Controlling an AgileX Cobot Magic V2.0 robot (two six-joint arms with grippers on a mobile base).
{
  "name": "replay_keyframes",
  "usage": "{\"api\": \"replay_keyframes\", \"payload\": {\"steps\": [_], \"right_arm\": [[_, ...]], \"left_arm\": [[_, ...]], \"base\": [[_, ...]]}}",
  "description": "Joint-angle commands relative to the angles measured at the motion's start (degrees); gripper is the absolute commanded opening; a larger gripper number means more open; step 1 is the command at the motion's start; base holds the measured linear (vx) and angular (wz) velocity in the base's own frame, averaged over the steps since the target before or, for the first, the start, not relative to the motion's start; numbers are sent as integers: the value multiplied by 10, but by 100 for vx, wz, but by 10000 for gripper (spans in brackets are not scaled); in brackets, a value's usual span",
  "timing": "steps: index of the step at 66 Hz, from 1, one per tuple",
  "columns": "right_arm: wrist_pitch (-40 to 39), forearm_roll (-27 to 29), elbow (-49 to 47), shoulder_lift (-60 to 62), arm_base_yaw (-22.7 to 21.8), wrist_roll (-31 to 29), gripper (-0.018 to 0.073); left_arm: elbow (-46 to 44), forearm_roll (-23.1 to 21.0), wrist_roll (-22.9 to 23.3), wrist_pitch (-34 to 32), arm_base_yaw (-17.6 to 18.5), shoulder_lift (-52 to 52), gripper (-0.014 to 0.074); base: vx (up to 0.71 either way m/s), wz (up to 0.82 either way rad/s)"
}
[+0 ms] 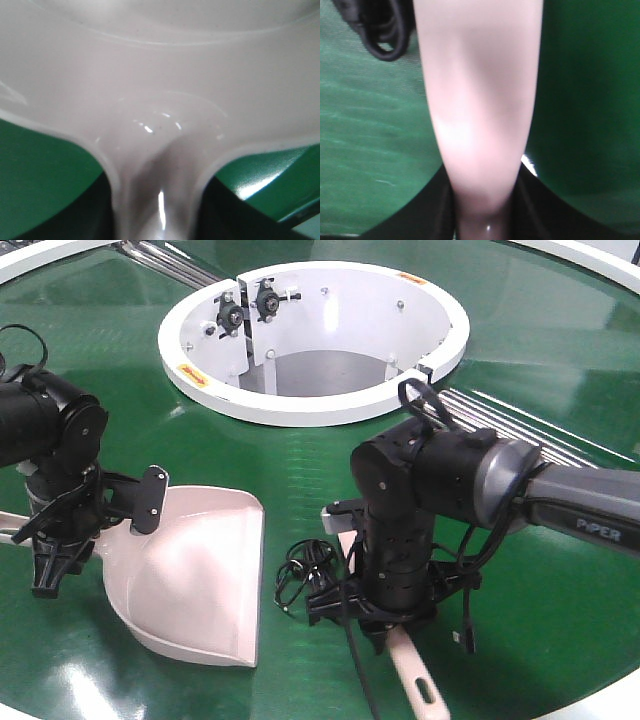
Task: Clean and inspect green conveyor with broom and dustpan
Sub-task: 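Sweep the black cable into the dustpan with the brush in right gripper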
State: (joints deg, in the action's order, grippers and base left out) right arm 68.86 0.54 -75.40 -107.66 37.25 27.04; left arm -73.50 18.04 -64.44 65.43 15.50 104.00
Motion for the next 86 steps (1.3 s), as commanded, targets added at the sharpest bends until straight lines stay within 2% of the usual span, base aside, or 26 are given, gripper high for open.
{"api": "replay_keyframes", "payload": {"steps": [1,24,40,53,65,78,86], "right_arm": [[-15,26,-16,20,2,2,-4],[-46,80,-27,13,2,-8,-4],[14,126,-117,-38,15,-42,-4],[51,127,-219,-97,60,-44,-4],[51,144,-312,-128,91,-43,-4],[51,149,-367,-131,97,-37,-4],[51,114,-367,-119,92,-33,-4]], "left_arm": [[-16,1,3,-2,6,-23,-6],[-16,1,3,-2,6,-23,-6],[-16,1,3,-2,6,-23,-6],[-16,1,3,-2,6,-23,-6],[-16,1,3,-2,6,-23,-6],[-16,1,3,-2,6,-23,-6],[-16,1,3,-2,6,-23,-6]], "base": [[0,0],[0,0],[0,0],[0,0],[0,0],[0,0],[0,0]]}}
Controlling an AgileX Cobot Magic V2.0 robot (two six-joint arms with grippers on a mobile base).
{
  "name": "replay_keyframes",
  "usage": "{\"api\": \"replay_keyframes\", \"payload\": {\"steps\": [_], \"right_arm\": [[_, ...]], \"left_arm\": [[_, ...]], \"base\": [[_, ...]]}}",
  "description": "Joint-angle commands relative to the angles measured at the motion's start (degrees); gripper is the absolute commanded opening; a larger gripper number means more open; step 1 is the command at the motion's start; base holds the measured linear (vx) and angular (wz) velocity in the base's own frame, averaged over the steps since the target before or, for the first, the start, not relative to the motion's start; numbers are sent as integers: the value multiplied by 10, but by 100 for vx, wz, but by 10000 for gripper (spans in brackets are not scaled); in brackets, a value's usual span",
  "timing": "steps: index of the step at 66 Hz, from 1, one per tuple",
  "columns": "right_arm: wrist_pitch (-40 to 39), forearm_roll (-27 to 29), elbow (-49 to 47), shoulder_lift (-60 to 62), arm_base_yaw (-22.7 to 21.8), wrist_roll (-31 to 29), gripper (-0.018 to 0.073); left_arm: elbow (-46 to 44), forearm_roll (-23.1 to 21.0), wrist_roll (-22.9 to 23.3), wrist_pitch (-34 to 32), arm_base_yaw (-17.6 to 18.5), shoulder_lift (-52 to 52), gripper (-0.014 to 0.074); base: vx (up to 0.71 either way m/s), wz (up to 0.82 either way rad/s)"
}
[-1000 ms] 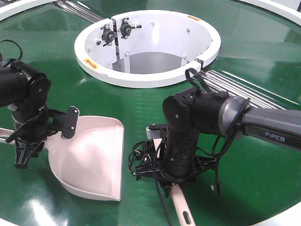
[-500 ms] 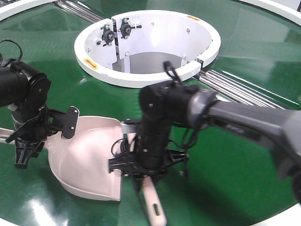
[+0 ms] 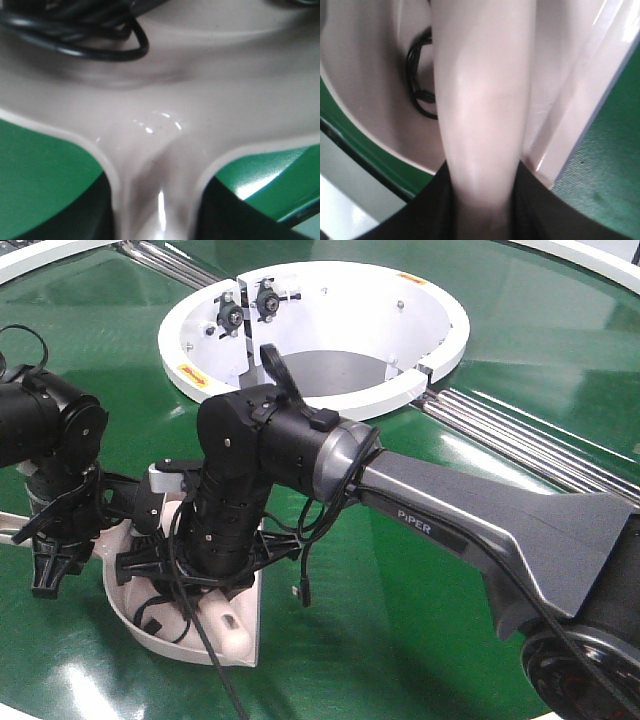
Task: Clean and inspect green conveyor with broom and dustpan
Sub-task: 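Sweep the black cable into the dustpan with the brush in right gripper, then set the brush back on the belt and open the right gripper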
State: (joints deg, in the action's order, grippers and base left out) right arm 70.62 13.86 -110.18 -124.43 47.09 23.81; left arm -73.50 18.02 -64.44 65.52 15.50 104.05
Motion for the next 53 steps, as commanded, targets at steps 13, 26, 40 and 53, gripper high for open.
{"api": "replay_keyframes", "payload": {"steps": [13,26,40,53], "right_arm": [[33,-97,-17,81,-28,4,-4],[33,-152,38,145,-83,-9,-4],[33,-162,141,220,-172,-73,-4],[31,-169,243,268,-251,-130,-4]], "left_arm": [[-16,1,3,-2,6,-24,-6],[-16,1,3,-3,6,-24,-6],[-16,1,3,-3,6,-24,-6],[-16,1,3,-3,6,-24,-6]], "base": [[0,0],[0,0],[0,0],[0,0]]}}
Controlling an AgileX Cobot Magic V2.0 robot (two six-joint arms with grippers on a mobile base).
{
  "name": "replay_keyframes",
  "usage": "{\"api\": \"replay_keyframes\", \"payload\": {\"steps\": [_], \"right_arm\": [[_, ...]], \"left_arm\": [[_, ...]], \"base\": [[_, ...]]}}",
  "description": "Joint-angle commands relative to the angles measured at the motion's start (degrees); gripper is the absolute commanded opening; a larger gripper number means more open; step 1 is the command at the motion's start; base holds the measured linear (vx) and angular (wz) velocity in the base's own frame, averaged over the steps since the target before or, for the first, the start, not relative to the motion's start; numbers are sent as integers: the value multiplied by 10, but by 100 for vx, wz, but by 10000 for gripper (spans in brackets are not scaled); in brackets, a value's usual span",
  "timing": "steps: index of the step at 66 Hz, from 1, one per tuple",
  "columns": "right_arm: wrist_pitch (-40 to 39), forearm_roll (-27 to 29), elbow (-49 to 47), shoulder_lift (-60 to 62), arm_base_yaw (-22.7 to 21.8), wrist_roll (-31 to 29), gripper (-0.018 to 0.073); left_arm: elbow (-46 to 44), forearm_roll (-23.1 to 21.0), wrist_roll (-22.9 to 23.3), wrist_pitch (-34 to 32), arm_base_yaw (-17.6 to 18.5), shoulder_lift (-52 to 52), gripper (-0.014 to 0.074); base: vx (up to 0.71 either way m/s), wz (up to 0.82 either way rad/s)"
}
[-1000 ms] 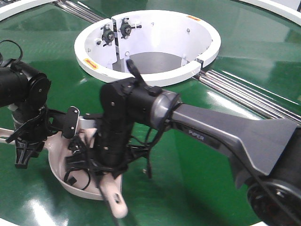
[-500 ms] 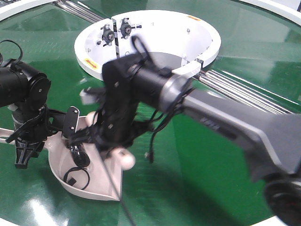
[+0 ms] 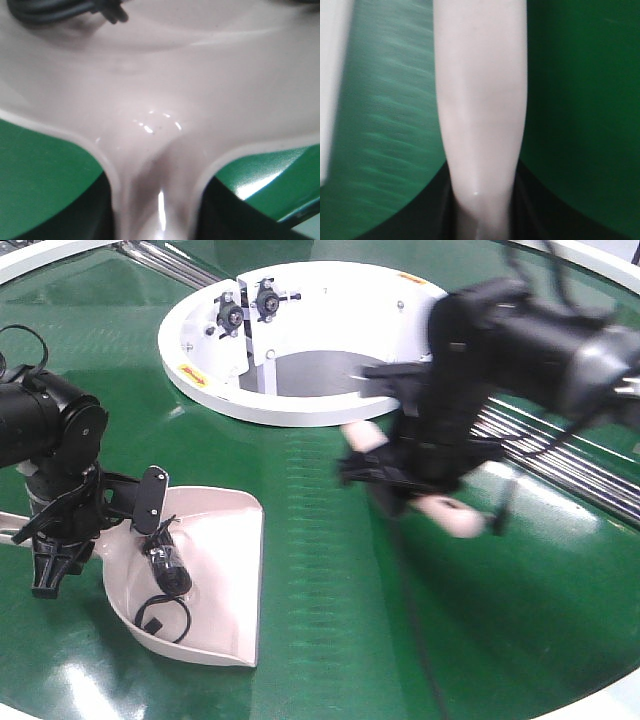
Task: Clean and inspect green conveyor with broom and dustpan
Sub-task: 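Set the brush back on the belt and open the right gripper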
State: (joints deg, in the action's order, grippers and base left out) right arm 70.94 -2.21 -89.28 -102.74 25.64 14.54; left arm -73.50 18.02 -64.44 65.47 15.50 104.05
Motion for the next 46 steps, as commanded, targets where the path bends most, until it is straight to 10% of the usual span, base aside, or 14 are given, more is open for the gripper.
{"api": "replay_keyframes", "payload": {"steps": [1,28,46], "right_arm": [[24,-9,44,54,-42,-47,-4],[-149,-2,268,113,-117,-78,13],[-171,7,284,111,-117,-86,180]], "left_arm": [[-16,1,3,-3,6,-24,-6],[-16,1,3,-3,6,-24,-6],[-16,1,3,-2,6,-24,-6]], "base": [[0,0],[0,0],[0,0]]}}
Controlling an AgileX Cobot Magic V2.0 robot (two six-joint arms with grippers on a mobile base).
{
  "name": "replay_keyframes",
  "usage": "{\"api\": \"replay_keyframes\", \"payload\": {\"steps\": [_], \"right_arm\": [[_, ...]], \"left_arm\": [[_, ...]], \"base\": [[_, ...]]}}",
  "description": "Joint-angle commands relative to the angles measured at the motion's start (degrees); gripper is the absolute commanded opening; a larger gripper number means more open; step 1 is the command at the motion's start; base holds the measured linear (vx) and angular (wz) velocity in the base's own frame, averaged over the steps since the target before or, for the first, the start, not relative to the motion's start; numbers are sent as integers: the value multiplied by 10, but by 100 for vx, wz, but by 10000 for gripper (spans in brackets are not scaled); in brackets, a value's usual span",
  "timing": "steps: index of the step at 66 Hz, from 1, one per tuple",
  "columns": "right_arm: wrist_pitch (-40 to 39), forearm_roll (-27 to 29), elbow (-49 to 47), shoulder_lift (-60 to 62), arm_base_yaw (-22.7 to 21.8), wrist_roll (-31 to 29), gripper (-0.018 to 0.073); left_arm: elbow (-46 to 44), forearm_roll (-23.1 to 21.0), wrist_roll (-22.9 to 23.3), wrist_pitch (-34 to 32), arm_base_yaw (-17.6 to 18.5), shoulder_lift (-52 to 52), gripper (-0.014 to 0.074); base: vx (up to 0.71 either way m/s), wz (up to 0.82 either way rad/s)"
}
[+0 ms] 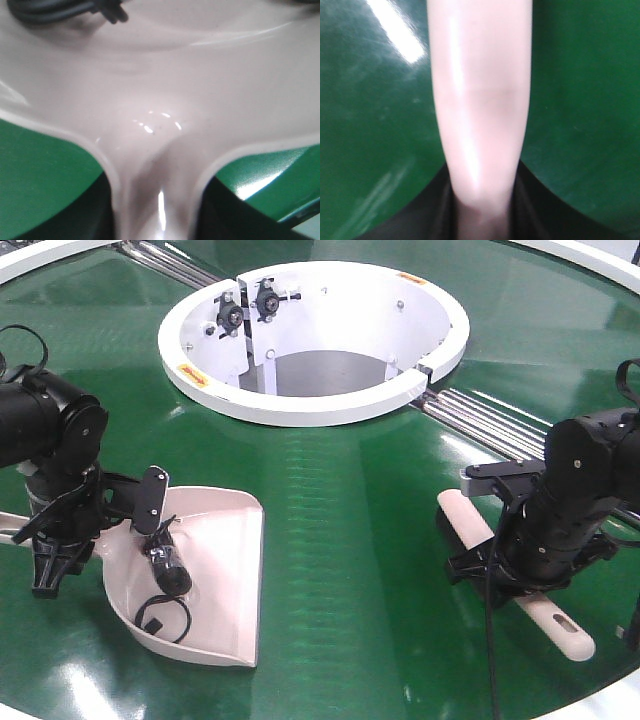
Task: Clean and inspect green conveyor with broom and dustpan
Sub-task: 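Set the brush back on the belt and open the right gripper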
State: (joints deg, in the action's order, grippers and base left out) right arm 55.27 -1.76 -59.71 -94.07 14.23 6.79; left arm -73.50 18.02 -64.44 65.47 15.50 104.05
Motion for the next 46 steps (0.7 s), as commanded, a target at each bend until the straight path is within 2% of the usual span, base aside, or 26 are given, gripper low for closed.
{"api": "replay_keyframes", "payload": {"steps": [1,14,23,46], "right_arm": [[-14,3,-12,25,-3,-9,195],[-15,3,-12,25,-3,-11,412],[-16,1,-12,25,-3,-11,503],[-11,2,-12,25,-3,-11,523]], "left_arm": [[-16,1,3,-2,6,-24,-6],[-16,1,3,-2,6,-24,-6],[-16,1,3,-2,6,-24,-6],[-16,1,3,-2,6,-24,-6]], "base": [[0,0],[0,0],[0,0],[0,0]]}}
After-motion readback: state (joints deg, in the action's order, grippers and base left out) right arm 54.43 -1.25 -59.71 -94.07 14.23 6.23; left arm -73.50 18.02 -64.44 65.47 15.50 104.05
